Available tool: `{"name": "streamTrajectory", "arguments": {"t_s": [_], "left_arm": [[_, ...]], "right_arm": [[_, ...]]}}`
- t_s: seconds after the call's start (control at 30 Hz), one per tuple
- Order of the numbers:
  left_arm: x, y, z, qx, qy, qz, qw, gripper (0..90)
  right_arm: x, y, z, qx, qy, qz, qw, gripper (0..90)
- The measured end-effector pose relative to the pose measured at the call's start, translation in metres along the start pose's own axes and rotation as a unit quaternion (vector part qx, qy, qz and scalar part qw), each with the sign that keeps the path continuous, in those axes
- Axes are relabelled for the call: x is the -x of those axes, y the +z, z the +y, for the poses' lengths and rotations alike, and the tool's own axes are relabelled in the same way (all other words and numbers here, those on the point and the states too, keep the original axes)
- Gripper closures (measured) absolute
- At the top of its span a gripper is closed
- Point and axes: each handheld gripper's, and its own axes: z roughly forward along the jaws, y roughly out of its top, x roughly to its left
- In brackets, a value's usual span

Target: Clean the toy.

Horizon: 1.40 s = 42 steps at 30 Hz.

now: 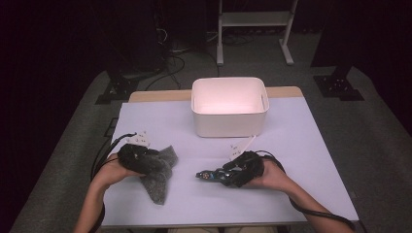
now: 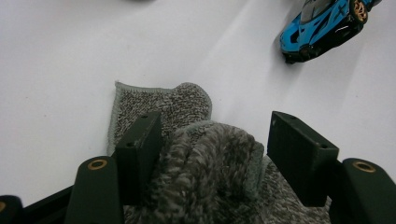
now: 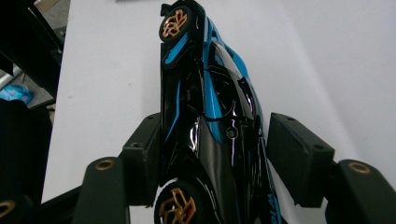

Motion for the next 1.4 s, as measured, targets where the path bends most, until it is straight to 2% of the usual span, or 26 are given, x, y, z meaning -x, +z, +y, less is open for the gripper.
{"name": "streamTrajectory", "arguments": {"t_s": [0.07,0.2,0.33,0.47,0.6,0.63,0.67,0.7,0.77,0.87,1.13,1.3,1.4], "left_arm": [[0.002,0.001,0.0,0.002,0.002,-0.002,1.0,32.4],[0.004,0.004,0.0,-0.005,0.006,-0.002,1.0,29.2],[0.007,0.005,-0.001,-0.007,0.009,-0.005,0.9999,28.0],[0.008,0.007,0.0,-0.013,0.01,-0.007,0.9998,27.1],[0.009,0.008,-0.001,-0.015,0.011,-0.011,0.9998,27.1],[0.01,0.008,-0.001,-0.016,0.012,-0.012,0.9997,27.1],[0.01,0.009,-0.001,-0.014,0.012,-0.012,0.9997,27.1],[0.01,0.009,0.0,-0.015,0.012,-0.011,0.9998,26.9],[0.011,0.009,0.0,-0.013,0.014,-0.009,0.9998,25.6],[0.013,0.009,0.0,-0.012,0.013,-0.005,0.9998,24.3],[0.019,0.004,-0.001,-0.003,0.031,0.008,0.9995,21.2],[0.021,0.002,-0.005,0.017,0.026,0.018,0.9994,19.3],[0.022,0.001,-0.007,0.02,0.027,0.025,0.9991,18.8]], "right_arm": [[-0.002,0.001,-0.001,-0.003,0.007,0.005,1.0,34.2],[-0.005,0.003,-0.002,-0.003,0.002,-0.001,1.0,33.1],[-0.008,0.003,-0.003,0.001,0.009,-0.002,1.0,30.0],[-0.011,0.005,-0.003,-0.001,0.012,0.009,0.9999,25.2],[-0.015,0.007,-0.003,0.003,0.002,0.017,0.9998,28.4],[-0.015,0.007,-0.003,0.002,0.003,0.018,0.9998,24.5],[-0.015,0.01,-0.003,-0.013,0.006,0.014,0.9998,27.8],[-0.016,0.014,-0.006,-0.023,-0.002,0.007,0.9997,25.9],[-0.013,0.014,-0.009,-0.012,0.01,0.014,0.9998,27.0],[-0.015,0.013,-0.01,-0.006,0.008,0.013,0.9999,27.0],[-0.015,0.014,-0.01,-0.002,0.004,0.021,0.9998,23.1],[-0.013,0.01,-0.012,0.005,0.01,0.017,0.9998,22.1],[-0.011,0.009,-0.013,0.005,0.014,0.018,0.9997,21.3]]}}
